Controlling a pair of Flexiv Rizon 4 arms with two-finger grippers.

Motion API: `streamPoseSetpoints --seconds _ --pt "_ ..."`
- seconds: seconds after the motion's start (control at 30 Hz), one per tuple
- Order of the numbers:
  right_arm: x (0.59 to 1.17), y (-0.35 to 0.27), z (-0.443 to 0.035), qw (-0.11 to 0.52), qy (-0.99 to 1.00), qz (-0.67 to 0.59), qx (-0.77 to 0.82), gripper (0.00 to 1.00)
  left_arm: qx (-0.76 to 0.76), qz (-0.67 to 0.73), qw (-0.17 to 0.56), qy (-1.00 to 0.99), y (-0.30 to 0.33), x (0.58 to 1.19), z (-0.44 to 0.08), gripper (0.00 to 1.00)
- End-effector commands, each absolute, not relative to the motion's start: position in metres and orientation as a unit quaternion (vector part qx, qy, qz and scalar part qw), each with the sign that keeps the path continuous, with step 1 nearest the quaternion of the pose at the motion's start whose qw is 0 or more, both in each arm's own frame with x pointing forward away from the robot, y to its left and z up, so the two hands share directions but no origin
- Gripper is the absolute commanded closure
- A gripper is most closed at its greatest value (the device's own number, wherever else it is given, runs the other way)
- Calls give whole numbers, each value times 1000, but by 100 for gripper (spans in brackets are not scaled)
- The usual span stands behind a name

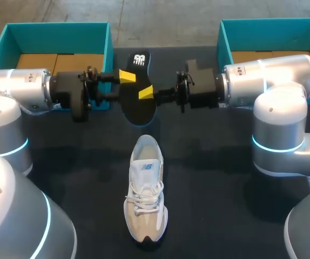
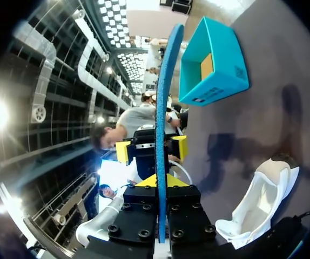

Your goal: Take the shoe out of the shoebox, open the shoe tongue, remove and reinsert the insole, then place the shoe into the shoebox

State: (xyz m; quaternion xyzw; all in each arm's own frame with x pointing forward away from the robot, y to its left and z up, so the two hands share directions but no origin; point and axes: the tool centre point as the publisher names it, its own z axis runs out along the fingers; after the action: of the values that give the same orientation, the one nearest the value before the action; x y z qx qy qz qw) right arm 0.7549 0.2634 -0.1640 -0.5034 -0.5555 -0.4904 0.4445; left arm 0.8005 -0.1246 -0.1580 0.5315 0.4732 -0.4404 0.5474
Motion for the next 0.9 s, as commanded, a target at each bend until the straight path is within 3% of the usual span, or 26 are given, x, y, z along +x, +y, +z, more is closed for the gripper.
streamPoseSetpoints --seconds 0.03,0.9 --pt "752 261 -164 439 -556 -494 -504 100 534 -440 536 483 -111 796 -159 0" --pt "745 240 -179 355 -611 -545 -451 100 498 -464 417 602 -35 770 -190 0"
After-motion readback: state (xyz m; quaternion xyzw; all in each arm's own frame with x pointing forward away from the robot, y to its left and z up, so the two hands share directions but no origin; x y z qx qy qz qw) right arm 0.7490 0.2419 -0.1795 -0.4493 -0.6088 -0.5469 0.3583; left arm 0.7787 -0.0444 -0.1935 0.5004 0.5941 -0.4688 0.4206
